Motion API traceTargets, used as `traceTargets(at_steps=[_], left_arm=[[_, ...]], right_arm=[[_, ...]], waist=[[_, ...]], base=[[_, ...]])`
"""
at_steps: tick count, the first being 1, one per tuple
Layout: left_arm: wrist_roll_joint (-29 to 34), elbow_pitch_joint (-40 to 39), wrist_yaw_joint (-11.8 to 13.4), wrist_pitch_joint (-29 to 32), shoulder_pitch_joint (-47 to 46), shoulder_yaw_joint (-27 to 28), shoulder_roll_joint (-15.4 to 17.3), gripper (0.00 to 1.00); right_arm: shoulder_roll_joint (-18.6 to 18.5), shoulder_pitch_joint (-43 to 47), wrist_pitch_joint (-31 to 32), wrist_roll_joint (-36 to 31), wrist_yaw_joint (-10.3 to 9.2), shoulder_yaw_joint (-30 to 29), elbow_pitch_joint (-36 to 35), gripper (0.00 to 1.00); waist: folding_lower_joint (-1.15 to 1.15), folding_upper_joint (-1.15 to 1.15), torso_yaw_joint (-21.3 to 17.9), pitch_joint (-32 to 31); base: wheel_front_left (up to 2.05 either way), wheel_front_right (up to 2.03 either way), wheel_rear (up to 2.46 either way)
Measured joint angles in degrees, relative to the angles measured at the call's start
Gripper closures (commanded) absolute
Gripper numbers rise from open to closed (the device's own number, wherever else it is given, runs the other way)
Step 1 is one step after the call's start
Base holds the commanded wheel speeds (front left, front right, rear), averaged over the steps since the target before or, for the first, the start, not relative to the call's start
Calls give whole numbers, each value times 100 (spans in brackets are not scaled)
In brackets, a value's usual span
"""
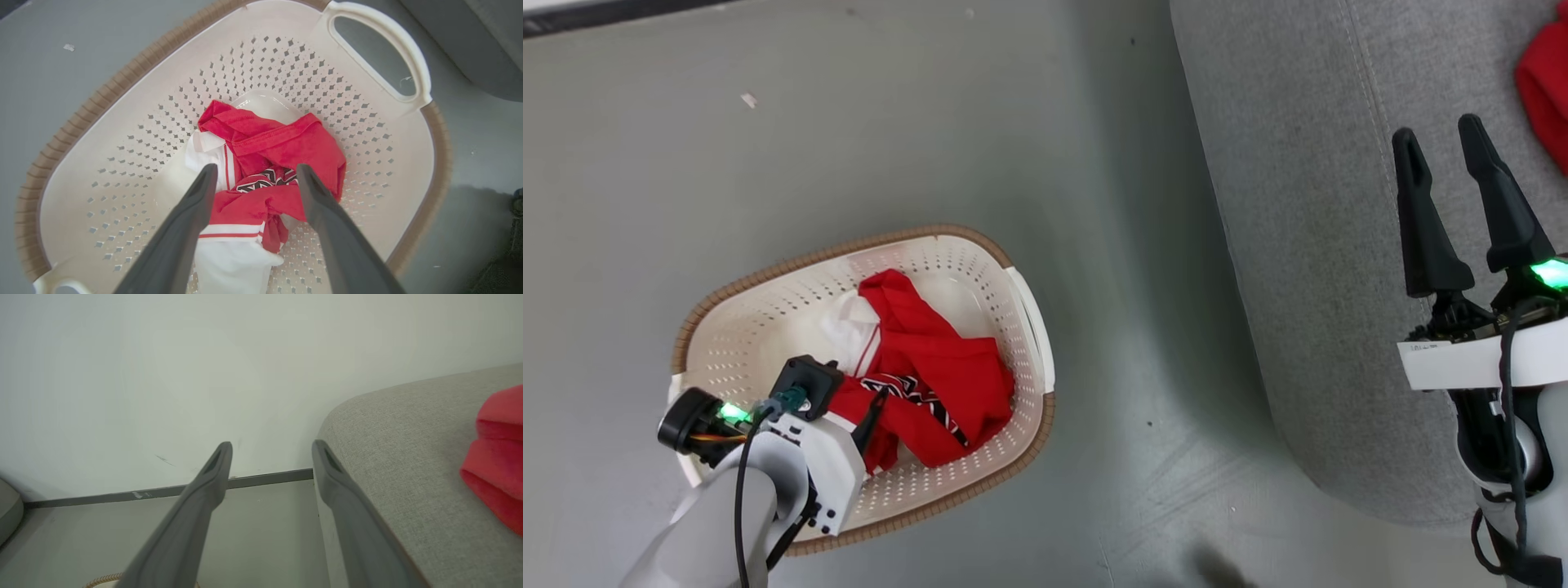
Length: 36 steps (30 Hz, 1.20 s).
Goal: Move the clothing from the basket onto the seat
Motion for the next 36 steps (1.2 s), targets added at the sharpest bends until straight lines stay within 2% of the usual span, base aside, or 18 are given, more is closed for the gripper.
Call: traceTargets(at_steps=[7, 12, 36], left_arm=[[264, 350, -43, 122, -333, -235, 148, 0], [692, 659, -44, 296, -528, -690, 335, 0], [1050, 1503, -47, 639, -1362, -1485, 700, 0]], right_arm=[[78, -211, 0, -8, 1, 81, -16, 0], [126, -389, 0, -8, 0, 144, -16, 0], [470, -1012, 0, -7, 0, 408, 11, 0]], waist=[[0, 0, -169, 364], [0, 0, -301, 606], [0, 0, -982, 1547]], base=[[0, 0, 0], [0, 0, 0], [0, 0, 0]])
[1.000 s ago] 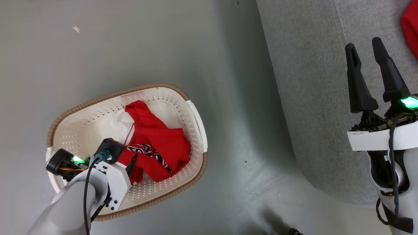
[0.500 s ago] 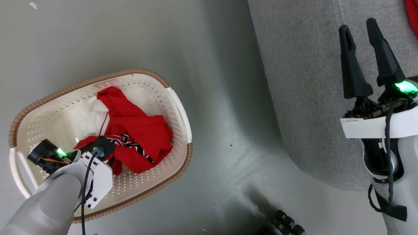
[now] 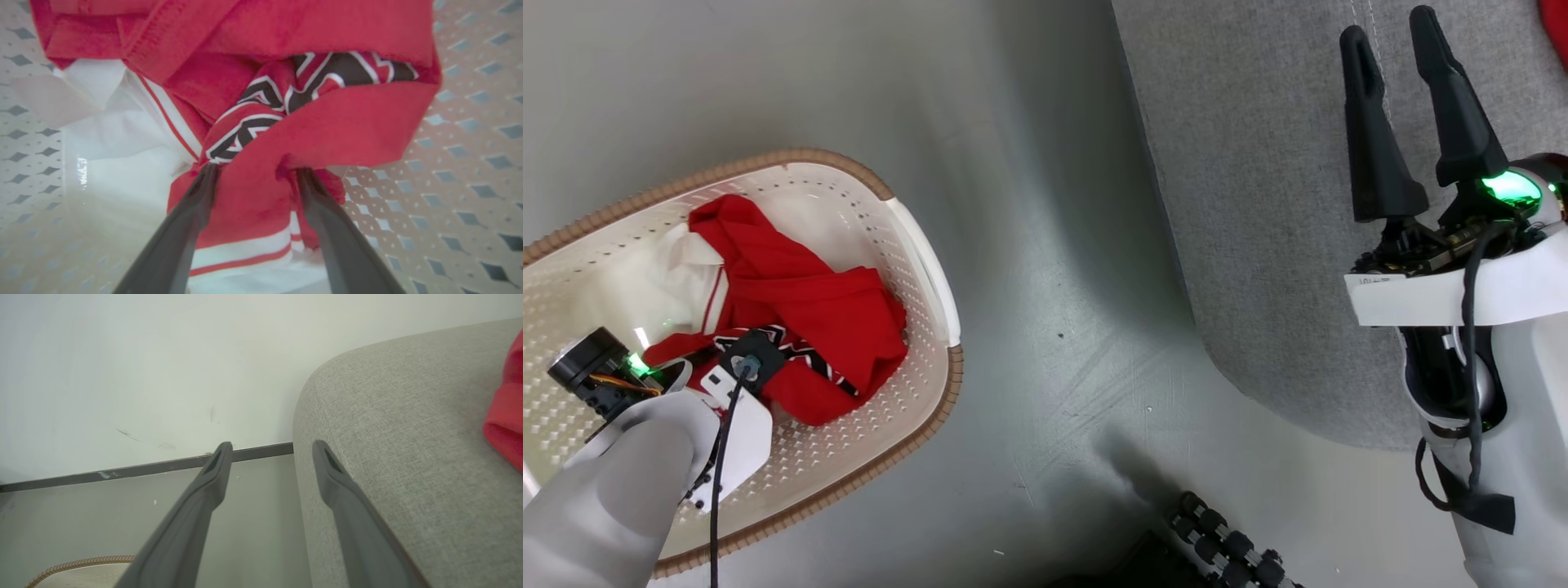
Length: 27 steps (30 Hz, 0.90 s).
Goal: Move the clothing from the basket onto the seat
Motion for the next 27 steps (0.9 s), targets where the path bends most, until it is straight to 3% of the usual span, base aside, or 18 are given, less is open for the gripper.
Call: traceTargets(at_steps=[9, 10, 11, 12, 27], left_arm=[[35, 216, 0, 78, -185, -171, 93, 0], [35, 229, 0, 76, -229, -155, 100, 5], [30, 235, 0, 70, -263, -121, 103, 69], [29, 247, 0, 68, -306, -105, 104, 100], [-423, 167, 0, -714, -531, 237, -69, 100]], right_arm=[[111, -102, 0, 8, 0, 82, 25, 0], [118, -145, 0, 8, 0, 84, 24, 0], [124, -186, 0, 9, 0, 88, 30, 0], [133, -227, 0, 10, 1, 88, 32, 0], [209, -581, 0, 49, 0, 36, 92, 0]], waist=[[0, 0, -197, 225], [0, 0, -217, 250], [0, 0, -237, 275], [0, 0, -255, 297], [0, 0, -286, 308]], base=[[0, 0, 0], [0, 0, 0], [0, 0, 0], [0, 0, 0], [0, 0, 0]])
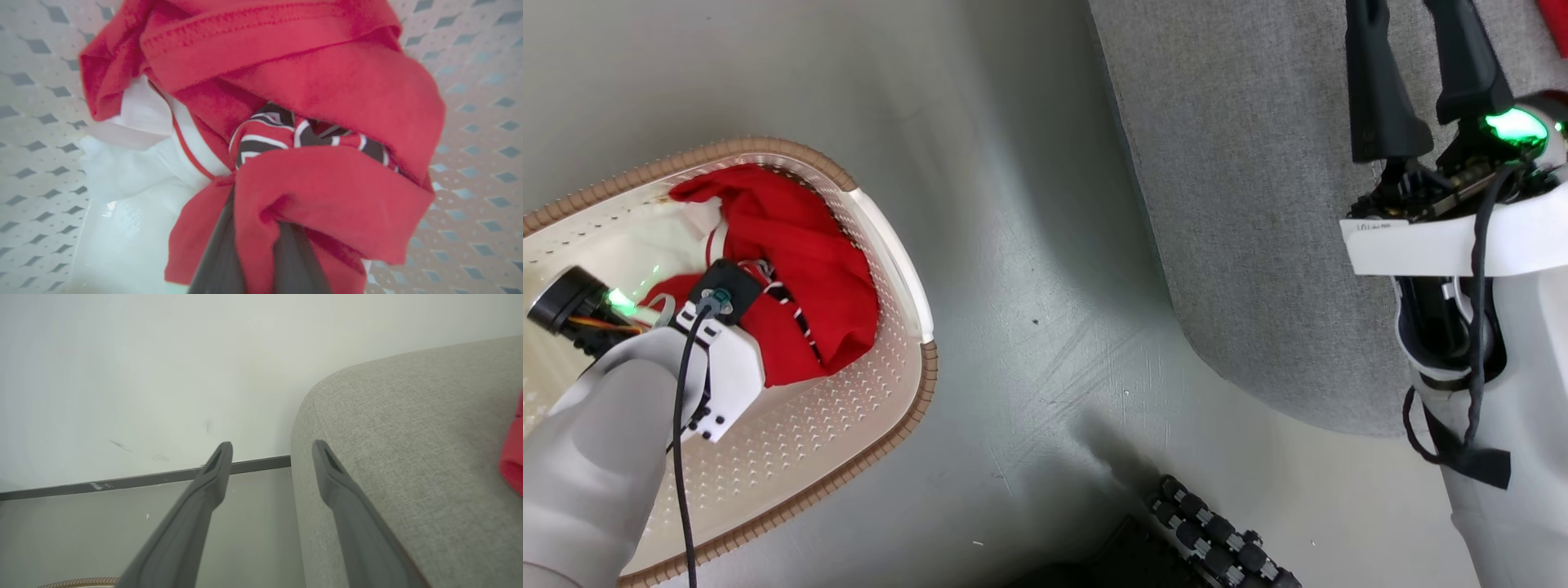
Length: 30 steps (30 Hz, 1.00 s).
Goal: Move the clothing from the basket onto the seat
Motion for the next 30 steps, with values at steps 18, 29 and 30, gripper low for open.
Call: traceTargets(at_steps=[18, 29, 30], left_arm=[[-375, -371, 5, -946, -32, 353, -177, 100], [-608, -1058, 66, -984, 279, 647, -374, 100], [-638, -1212, 69, -984, 311, 679, -389, 100]], right_arm=[[-129, -322, 0, -62, 0, -135, 88, 0], [-337, -346, 0, -122, 0, -105, 186, 0], [-370, -339, 0, -123, 0, -94, 210, 0]], waist=[[0, 0, 346, -462], [0, 0, 683, -942], [0, 0, 717, -993]], base=[[0, 0, 0], [0, 0, 0], [0, 0, 0]])
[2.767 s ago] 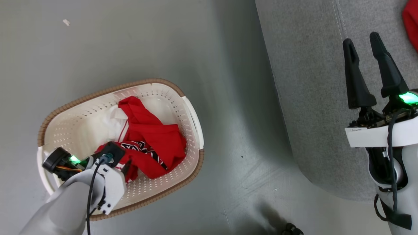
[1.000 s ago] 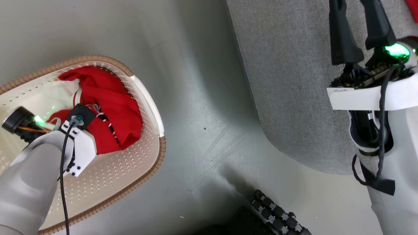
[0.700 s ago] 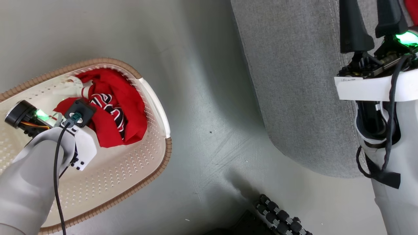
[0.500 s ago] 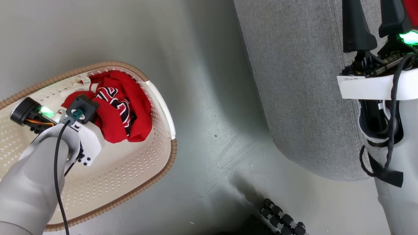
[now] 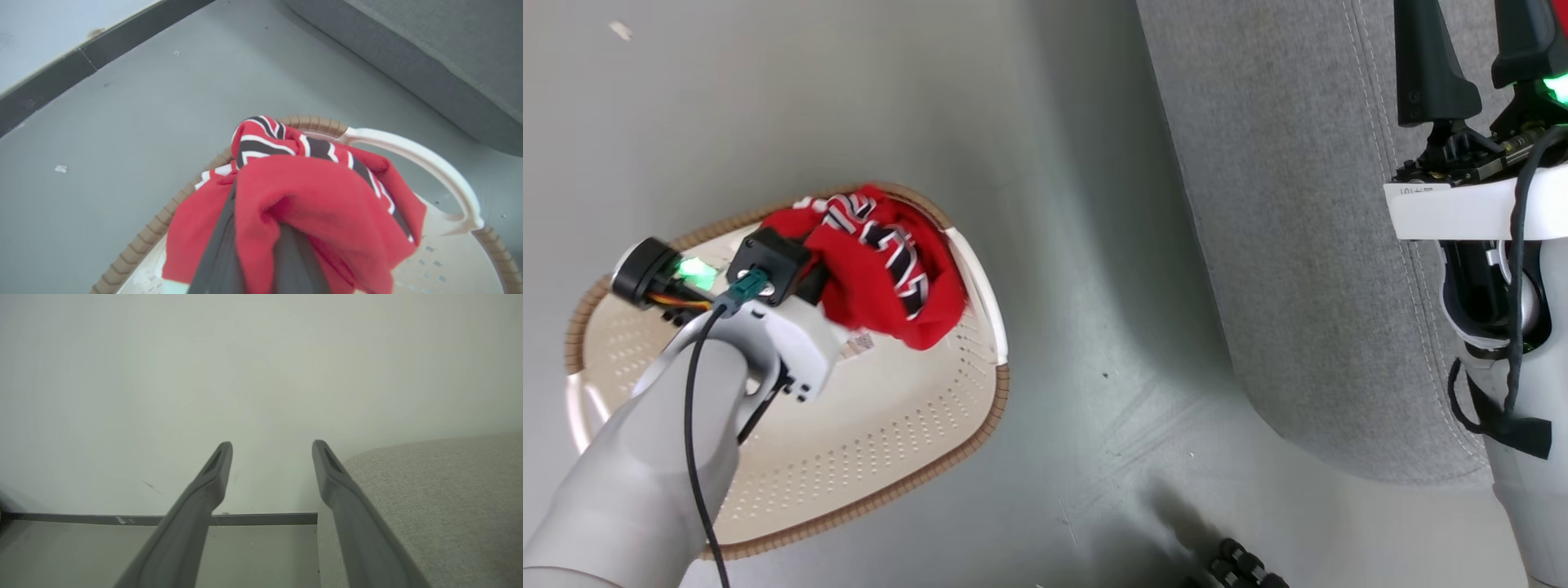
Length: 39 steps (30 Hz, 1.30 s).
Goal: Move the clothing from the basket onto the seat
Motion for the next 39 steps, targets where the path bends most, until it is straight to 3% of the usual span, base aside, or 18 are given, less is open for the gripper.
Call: traceTargets(at_steps=[20, 28, 39], left_arm=[[-283, -2206, 246, -14, 632, 905, -250, 100], [-425, -2672, 230, -15, 753, 1080, -354, 100], [-526, -2697, 134, -15, 967, 1065, -417, 100]], right_arm=[[-444, 385, 0, -19, 0, 366, 286, 0], [-573, 627, 0, 84, 0, 686, 419, 0], [-670, 1147, 0, 214, 0, 926, 571, 0]], waist=[[0, 0, 684, -1161], [0, 0, 928, -1670], [0, 0, 1176, -2382]], base=[[0, 0, 0], [0, 0, 0], [0, 0, 0]])
